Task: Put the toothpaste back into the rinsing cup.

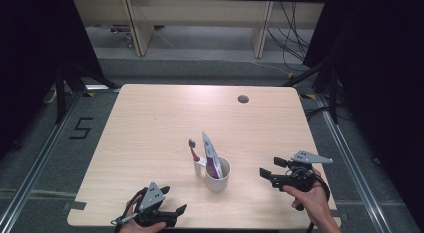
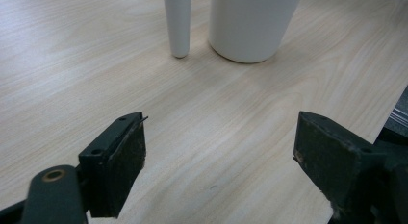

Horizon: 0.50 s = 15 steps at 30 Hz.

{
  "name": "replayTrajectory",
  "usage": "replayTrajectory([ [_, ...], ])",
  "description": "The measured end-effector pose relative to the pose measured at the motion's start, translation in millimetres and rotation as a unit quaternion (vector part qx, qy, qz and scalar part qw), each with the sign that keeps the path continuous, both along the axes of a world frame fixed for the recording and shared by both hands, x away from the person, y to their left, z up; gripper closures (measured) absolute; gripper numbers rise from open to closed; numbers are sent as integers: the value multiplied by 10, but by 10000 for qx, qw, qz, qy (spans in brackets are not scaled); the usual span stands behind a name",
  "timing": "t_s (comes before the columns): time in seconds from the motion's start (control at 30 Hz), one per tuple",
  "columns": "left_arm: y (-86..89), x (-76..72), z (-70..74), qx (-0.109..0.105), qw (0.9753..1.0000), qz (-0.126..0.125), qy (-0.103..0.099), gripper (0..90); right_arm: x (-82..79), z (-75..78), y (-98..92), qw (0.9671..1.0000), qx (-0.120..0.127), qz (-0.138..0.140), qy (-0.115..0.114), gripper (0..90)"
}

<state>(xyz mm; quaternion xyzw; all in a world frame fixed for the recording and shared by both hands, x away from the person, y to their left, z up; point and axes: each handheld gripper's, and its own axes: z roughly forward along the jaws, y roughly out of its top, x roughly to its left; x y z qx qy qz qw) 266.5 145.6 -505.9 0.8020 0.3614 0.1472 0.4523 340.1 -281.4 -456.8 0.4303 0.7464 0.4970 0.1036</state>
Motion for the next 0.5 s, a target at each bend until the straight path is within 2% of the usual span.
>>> replayTrajectory([
  [0.1, -2, -2, 1, 20, 10000, 1, -3, 182, -36, -12, -30, 9998, -107, -15, -152, 199],
  [0.17, -3, -3, -1, -7, 10000, 7, 4, 182, -85, -16, -28, 9999, 54, -85, -19, 193],
  [0.23, -4, -7, -1, 8, 10000, -3, 11, 181, -95, -32, -67, 9997, -103, -87, -204, 189],
  [0.27, -3, -8, 3, 32, 10000, -24, -7, 181, -122, -32, -75, 9999, -50, -75, -104, 185],
  [0.3, -5, -6, 1, 7, 10000, -40, -33, 181, -134, -44, -84, 9998, -72, -114, -147, 179],
  [0.37, -11, -10, 7, -24, 10000, -1, -16, 180, -168, -48, -93, 9999, 4, -112, -91, 169],
  [0.4, 4, -5, 12, 79, 10000, -47, -15, 180, -189, -42, -106, 9999, 0, -127, -104, 165],
  [0.43, -5, -6, 4, 8, 10000, -25, -14, 179, -201, -48, -121, 9997, -27, -140, -195, 159],
  [0.47, -2, -7, 3, 23, 10000, -26, -5, 179, -228, -44, -131, 9998, -29, -149, -145, 157],
  [0.5, -3, -7, 2, 19, 10000, -14, -3, 179, -230, -60, -141, 9996, -17, -133, -229, 157],
])
